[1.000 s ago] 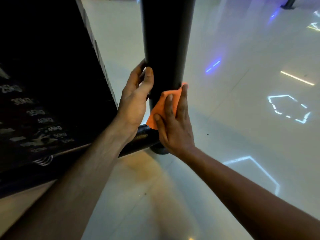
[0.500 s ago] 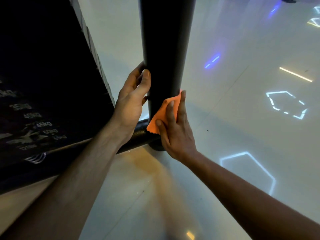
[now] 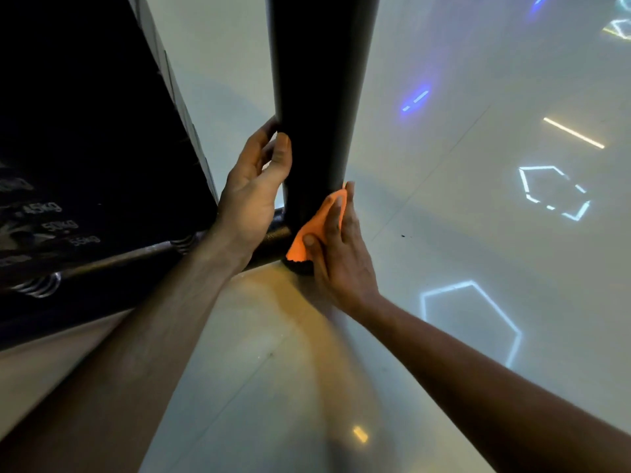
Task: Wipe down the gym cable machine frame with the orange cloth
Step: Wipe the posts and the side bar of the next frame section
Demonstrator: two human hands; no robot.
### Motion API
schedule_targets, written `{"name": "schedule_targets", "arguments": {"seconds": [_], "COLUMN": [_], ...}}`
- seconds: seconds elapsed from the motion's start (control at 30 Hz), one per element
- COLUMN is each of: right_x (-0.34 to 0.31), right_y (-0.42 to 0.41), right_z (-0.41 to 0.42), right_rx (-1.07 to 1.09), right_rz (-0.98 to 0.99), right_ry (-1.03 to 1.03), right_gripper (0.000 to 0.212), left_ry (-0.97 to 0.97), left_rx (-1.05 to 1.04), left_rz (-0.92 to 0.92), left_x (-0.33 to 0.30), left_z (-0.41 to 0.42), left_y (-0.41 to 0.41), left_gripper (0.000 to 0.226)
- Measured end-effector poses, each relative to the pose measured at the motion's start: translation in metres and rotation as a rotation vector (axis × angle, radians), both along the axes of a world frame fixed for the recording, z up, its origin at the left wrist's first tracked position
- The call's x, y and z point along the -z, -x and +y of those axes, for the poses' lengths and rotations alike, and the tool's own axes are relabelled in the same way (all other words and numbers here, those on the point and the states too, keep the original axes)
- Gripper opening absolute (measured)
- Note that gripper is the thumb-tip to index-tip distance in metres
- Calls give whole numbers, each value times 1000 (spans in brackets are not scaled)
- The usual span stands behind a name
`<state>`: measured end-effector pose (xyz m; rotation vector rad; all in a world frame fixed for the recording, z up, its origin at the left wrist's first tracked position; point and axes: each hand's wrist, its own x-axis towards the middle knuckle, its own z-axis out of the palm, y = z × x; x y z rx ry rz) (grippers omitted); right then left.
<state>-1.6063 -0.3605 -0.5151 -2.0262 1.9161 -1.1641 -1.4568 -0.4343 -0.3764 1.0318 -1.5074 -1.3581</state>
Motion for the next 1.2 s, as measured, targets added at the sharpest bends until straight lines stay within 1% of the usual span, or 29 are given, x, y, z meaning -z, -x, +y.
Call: {"name": "schedule_targets", "arguments": {"seconds": [0.1, 0.13, 0.17, 0.23, 0.3, 0.37, 0.4, 0.5, 0.53, 0.57, 0.67, 0.73, 0.8, 0.83, 0.87, 0.93, 0.97, 1.0, 1.03, 1.1, 1.2], "right_x": [-28, -30, -27, -6, 18, 27, 26, 12, 8, 6, 16, 22, 22, 21, 17, 10, 3, -2, -4, 4, 15], "right_y": [-24, -29, -31, -22, -5, 1, -4, -38, -47, -51, -30, -12, -7, -11, -20, -48, -62, -72, -73, -49, -4], "right_z": [-16, -21, -22, -19, -13, -8, -8, -17, -21, -24, -22, -19, -15, -14, -15, -22, -25, -27, -27, -19, -5], "right_rx": [121, 143, 139, 81, 25, 1, 16, 160, 205, 231, 184, 119, 75, 77, 108, 242, 314, 358, 354, 254, 65], "right_rz": [-215, -242, -223, -88, 31, 17, -44, -417, -489, -497, -320, -206, -155, -179, -251, -466, -541, -574, -571, -460, -225], "right_ry": [123, 142, 143, 105, 39, 0, 6, 57, 66, 59, -23, -56, -64, -43, -9, 38, 50, 55, 55, 25, -109], "right_gripper": [95, 96, 100, 107, 110, 105, 101, 88, 87, 90, 106, 109, 105, 102, 100, 93, 91, 92, 95, 101, 105], "left_ry": [6, 21, 32, 40, 23, -3, -8, 7, 12, 2, -17, -41, -70, -73, -76, -93, -96, -97, -101, -124, -163], "left_rx": [35, 40, 38, 25, 32, 58, 72, 110, 117, 115, 103, 119, 112, 107, 114, 123, 122, 120, 117, 117, 116], "left_rz": [-24, -24, -25, -14, -18, -26, -32, -76, -90, -97, -103, -103, -106, -102, -94, -80, -82, -89, -90, -69, -67], "left_x": [6, 7, 8, 12, 21, 34, 42, 58, 61, 62, 66, 67, 64, 64, 65, 65, 63, 61, 59, 56, 56], "left_z": [0, -1, -2, -3, -1, 3, 4, 3, 2, 2, 1, 1, 2, 2, 1, 0, -1, -1, -1, -1, -2], "left_y": [-2, -3, -4, -4, -3, -5, -8, -14, -15, -16, -20, -21, -23, -23, -23, -23, -23, -24, -24, -25, -27], "left_gripper": [43, 44, 44, 39, 37, 40, 43, 50, 50, 48, 44, 45, 46, 46, 46, 46, 46, 47, 47, 47, 47]}}
